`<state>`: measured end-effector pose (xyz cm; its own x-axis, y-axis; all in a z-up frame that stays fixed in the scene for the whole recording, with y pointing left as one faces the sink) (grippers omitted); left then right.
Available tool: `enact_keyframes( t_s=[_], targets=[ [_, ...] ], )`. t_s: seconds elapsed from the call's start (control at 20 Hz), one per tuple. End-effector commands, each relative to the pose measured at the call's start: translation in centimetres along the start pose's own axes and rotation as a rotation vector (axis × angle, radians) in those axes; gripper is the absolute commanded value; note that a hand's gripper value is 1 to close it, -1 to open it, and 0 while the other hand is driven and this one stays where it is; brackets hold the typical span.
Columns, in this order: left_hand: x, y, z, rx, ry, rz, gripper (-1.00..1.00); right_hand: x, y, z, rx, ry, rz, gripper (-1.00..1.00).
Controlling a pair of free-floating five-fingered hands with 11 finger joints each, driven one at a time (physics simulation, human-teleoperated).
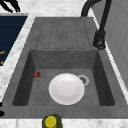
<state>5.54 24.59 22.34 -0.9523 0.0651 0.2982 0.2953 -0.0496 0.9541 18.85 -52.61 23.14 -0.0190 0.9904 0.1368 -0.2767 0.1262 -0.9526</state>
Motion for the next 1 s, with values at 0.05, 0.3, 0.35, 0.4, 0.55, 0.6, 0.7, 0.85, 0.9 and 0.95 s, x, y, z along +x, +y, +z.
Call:
enact_keyframes(
  t_s=[0.05,0.3,0.35,0.4,0.55,0.6,0.7,0.85,0.9,0.95],
  targets=[
    [0.0,0.0,0.0,0.000,0.000,0.000,0.00,3.3,1.0,1.9,-0.020,-0.010,0.003,-1.00],
    [0.0,0.0,0.0,0.000,0.000,0.000,0.00,6.7,2.0,3.9,-0.027,-0.011,0.002,-1.00],
    [0.0,0.0,0.0,0.000,0.000,0.000,0.00,7.4,2.2,4.2,-0.033,-0.010,0.002,-1.00],
    [0.0,0.0,0.0,0.000,0.000,0.000,0.00,8.1,2.4,4.6,-0.038,-0.010,0.002,-1.00],
    [0.0,0.0,0.0,0.000,0.000,0.000,0.00,10.4,3.0,5.1,-0.054,-0.006,0.004,-1.00],
    [0.0,0.0,0.0,0.000,0.000,0.000,0.00,11.2,3.2,5.3,-0.057,-0.006,0.005,-1.00],
    [0.0,0.0,0.0,0.000,0.000,0.000,0.00,12.7,3.7,5.6,-0.066,-0.005,0.008,-1.00],
    [0.0,0.0,0.0,0.000,0.000,0.000,0.00,15.0,4.3,6.1,-0.080,-0.005,0.009,-1.00],
    [0.0,0.0,0.0,0.000,0.000,0.000,0.00,15.7,4.6,6.3,-0.086,-0.005,0.009,-1.00],
    [0.0,0.0,0.0,0.000,0.000,0.000,0.00,16.5,4.8,6.5,-0.091,-0.005,0.009,-1.00]
  ],
)
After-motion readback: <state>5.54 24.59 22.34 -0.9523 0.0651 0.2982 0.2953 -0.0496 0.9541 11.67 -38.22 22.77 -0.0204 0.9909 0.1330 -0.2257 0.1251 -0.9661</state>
